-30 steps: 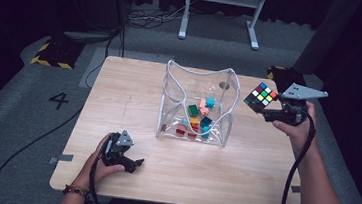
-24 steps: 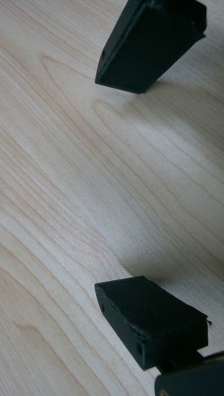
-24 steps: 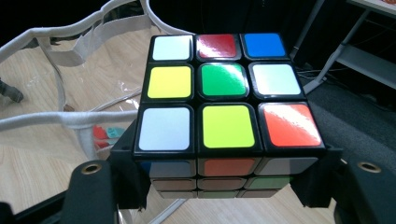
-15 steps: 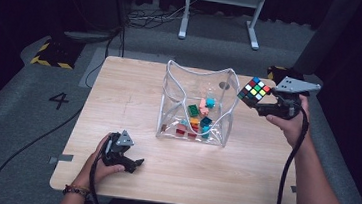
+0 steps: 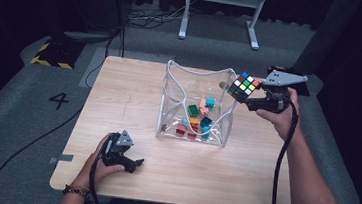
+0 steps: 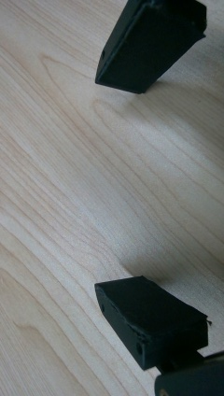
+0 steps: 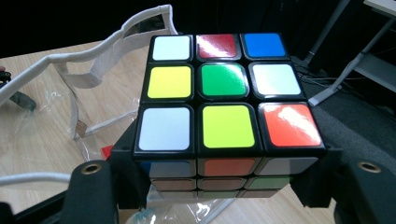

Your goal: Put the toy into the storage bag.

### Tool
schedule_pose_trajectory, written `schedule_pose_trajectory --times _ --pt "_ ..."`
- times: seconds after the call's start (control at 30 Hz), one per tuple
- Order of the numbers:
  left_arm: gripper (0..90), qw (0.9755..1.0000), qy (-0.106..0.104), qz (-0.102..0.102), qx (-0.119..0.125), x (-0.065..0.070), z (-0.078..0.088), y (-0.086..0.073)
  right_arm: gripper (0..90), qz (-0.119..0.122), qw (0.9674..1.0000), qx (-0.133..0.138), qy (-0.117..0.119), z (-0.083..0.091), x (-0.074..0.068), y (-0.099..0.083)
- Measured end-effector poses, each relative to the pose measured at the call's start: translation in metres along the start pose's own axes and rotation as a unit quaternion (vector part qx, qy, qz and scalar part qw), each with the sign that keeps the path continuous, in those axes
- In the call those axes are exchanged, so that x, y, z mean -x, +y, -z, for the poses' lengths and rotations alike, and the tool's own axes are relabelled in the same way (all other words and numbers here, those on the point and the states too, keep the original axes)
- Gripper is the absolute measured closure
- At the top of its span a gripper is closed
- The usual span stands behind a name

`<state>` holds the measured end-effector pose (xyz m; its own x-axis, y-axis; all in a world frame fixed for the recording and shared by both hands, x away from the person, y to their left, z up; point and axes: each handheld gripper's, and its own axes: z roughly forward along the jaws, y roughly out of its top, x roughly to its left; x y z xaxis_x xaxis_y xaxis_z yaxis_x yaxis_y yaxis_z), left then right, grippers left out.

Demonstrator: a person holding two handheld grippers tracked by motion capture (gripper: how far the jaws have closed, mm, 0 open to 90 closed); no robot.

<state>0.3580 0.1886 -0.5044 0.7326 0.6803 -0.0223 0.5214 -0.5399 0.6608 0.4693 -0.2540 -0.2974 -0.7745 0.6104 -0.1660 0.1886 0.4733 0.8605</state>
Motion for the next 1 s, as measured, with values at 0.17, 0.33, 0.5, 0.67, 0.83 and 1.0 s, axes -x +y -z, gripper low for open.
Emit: schedule_pose_trajectory --times 0.17,0.33,0.5,0.67,0.83,1.0 --pt "4.0 1.0 0.0 0.001 0.0 0.0 0.0 0.0 34.1 0.007 0.9999 -0.007 0.009 -0.012 -0.004 0.006" --pt "4.0 1.0 -0.003 0.002 0.0 0.0 0.0 0.0 34.1 0.014 0.9996 -0.018 0.018 -0.023 -0.005 0.012" --pt "4.0 1.0 -0.001 0.001 0.0 0.0 0.0 0.0 34.1 0.016 0.9992 -0.027 0.024 -0.034 -0.006 0.017" --pt "4.0 1.0 -0.002 0.0 -0.001 0.0 0.0 0.0 34.1 0.027 0.9984 -0.035 0.034 -0.045 -0.007 0.021" --pt "4.0 1.0 0.0 -0.003 -0.002 0.0 0.0 0.0 34.1 0.03 0.9977 -0.041 0.046 -0.054 -0.006 0.024" --pt "4.0 1.0 0.0 -0.004 -0.002 0.0 0.0 0.0 34.1 0.038 0.9955 -0.064 0.059 -0.066 -0.007 0.027"
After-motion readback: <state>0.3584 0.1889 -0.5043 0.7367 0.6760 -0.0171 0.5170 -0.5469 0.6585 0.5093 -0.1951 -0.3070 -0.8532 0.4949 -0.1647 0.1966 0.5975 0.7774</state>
